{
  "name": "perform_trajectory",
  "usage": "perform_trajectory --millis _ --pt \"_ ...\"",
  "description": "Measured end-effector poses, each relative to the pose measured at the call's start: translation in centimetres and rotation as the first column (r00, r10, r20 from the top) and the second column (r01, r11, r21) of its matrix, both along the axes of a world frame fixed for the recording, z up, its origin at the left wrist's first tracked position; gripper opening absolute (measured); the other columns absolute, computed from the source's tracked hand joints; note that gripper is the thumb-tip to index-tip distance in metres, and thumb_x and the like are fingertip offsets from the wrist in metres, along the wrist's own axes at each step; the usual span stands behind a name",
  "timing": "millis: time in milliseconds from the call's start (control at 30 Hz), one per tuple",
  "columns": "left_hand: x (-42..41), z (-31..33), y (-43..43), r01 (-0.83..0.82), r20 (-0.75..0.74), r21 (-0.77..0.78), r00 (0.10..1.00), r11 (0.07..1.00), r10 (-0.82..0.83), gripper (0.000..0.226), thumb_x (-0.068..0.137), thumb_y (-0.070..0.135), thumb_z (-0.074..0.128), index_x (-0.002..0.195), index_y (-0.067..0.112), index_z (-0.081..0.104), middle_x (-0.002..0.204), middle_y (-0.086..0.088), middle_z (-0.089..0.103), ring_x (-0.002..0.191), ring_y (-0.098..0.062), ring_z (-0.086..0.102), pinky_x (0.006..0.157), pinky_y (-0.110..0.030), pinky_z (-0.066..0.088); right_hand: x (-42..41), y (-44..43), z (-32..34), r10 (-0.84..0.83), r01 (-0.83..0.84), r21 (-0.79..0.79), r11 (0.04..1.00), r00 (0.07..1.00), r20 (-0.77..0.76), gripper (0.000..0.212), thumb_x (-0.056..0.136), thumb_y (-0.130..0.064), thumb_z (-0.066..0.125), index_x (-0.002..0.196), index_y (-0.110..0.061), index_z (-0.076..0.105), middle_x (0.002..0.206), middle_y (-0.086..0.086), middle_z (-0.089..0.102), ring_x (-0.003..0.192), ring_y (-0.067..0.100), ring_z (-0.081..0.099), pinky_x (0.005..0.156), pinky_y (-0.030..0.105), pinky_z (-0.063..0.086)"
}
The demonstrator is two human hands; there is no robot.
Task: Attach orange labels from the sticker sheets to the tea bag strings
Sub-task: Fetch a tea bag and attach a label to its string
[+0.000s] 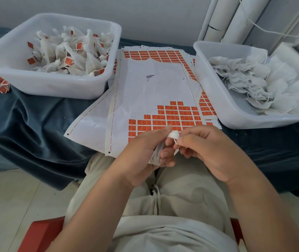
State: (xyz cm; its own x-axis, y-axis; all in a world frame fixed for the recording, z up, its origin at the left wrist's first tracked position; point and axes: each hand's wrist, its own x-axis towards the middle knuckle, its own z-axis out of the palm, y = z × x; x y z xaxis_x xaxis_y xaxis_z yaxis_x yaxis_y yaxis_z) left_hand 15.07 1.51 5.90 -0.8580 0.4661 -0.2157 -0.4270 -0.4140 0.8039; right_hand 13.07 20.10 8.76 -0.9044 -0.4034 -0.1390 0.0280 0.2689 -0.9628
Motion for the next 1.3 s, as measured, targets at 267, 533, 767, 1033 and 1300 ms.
perform_trajectory --millis 267,533,767,1033,1300 --pt "-0.1 0.2 -0.2 -0.01 0.041 0.072 0.999 0.997 0.007 0.04 0.104 0.043 0.055 0.07 0.023 0.06 0.059 0.005 0.046 0.053 -0.01 0.044 0.07 -0.029 0.051 0.4 -0.3 0.4 -0.139 0.147 0.042 0.988 0.978 -0.153 0.031 0.073 -0.06 0.078 0.087 -0.033 0.078 0.085 -0.005 0.075 0.075 0.004 0.065 0.071 0.028 0.052" --pt "0.2 0.5 0.5 -0.141 0.069 0.058 0.988 0.988 0.137 0.04 0.105 0.047 0.055 0.072 0.023 0.058 0.063 0.005 0.047 0.055 -0.01 0.045 0.072 -0.028 0.053 1.1 -1.2 0.4 -0.021 0.286 0.2 0.937 0.618 -0.786 0.014 0.097 -0.032 0.068 0.095 -0.024 0.08 0.092 -0.016 0.075 0.092 0.007 0.069 0.087 0.02 0.05" --pt "0.1 0.7 0.7 -0.232 0.047 -0.051 0.971 0.971 0.235 0.049 0.107 0.047 0.051 0.065 0.026 0.063 0.062 0.003 0.052 0.055 -0.011 0.051 0.073 -0.029 0.055 0.5 -0.9 -0.4 0.169 0.346 0.316 0.884 0.393 -0.904 0.02 0.1 -0.021 0.066 0.101 -0.007 0.081 0.093 0.002 0.075 0.09 0.019 0.066 0.09 0.025 0.047" --pt "0.0 0.9 0.3 -0.147 0.014 -0.081 0.989 0.986 0.148 0.049 0.103 0.058 0.052 0.069 0.024 0.059 0.064 0.003 0.046 0.057 -0.013 0.046 0.07 -0.025 0.054 0.3 -0.9 -0.6 0.156 0.424 0.285 0.86 0.314 -0.936 0.018 0.1 -0.014 0.068 0.09 -0.005 0.078 0.086 0.004 0.075 0.084 0.022 0.066 0.086 0.025 0.046" --pt "0.3 0.4 0.9 -0.216 -0.081 -0.088 0.975 0.972 0.209 0.032 0.096 0.049 0.061 0.08 0.024 0.072 0.074 0.004 0.059 0.057 -0.009 0.051 0.074 -0.025 0.055 1.8 -1.5 0.7 0.005 0.456 0.355 0.816 0.608 -0.794 0.011 0.092 -0.025 0.067 0.085 -0.02 0.075 0.081 -0.01 0.071 0.076 0.011 0.062 0.069 0.038 0.055"
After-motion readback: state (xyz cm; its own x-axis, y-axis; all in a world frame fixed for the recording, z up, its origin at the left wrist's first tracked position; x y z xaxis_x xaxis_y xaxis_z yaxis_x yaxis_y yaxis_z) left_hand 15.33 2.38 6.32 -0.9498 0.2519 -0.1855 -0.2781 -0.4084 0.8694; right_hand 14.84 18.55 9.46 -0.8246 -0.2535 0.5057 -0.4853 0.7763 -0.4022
